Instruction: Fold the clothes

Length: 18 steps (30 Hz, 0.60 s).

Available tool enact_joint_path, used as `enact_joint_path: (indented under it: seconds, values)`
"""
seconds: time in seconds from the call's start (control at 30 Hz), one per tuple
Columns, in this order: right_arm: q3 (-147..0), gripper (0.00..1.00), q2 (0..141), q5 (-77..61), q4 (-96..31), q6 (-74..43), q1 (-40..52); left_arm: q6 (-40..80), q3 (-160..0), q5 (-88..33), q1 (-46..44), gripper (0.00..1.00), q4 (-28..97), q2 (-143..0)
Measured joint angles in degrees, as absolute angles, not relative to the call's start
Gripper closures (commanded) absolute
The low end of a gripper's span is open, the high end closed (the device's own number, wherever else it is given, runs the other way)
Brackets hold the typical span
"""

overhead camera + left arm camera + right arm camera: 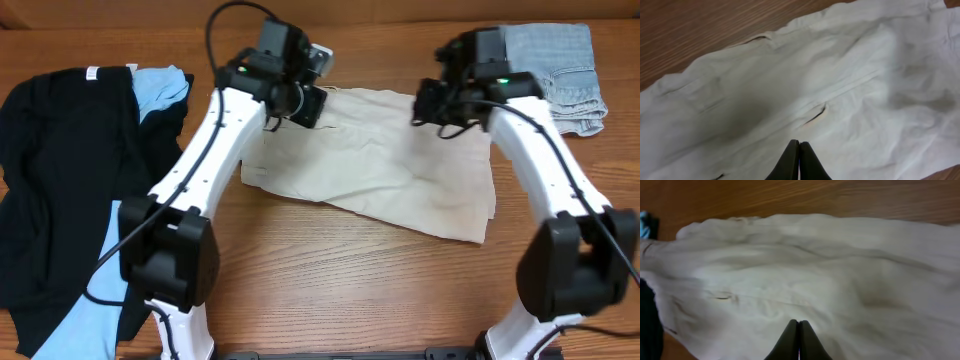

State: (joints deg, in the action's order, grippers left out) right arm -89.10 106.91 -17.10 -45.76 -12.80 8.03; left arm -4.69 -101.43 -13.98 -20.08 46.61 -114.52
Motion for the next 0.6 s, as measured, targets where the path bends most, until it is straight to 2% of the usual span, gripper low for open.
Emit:
enact_joint_path:
  seconds: [0.3, 0.6]
  values:
    - [-89.10, 0.96, 117.03, -20.43, -35.64, -20.93, 15.57, -0.78, -101.43, -14.37, -22.79, 0.96, 42.48, -120.51]
    - [-89.08, 0.96, 121.69, -21.45, -26.15, -28.86, 17.58, 6.42, -101.43, -14.33, -22.81, 0.96, 32.51, -123.83]
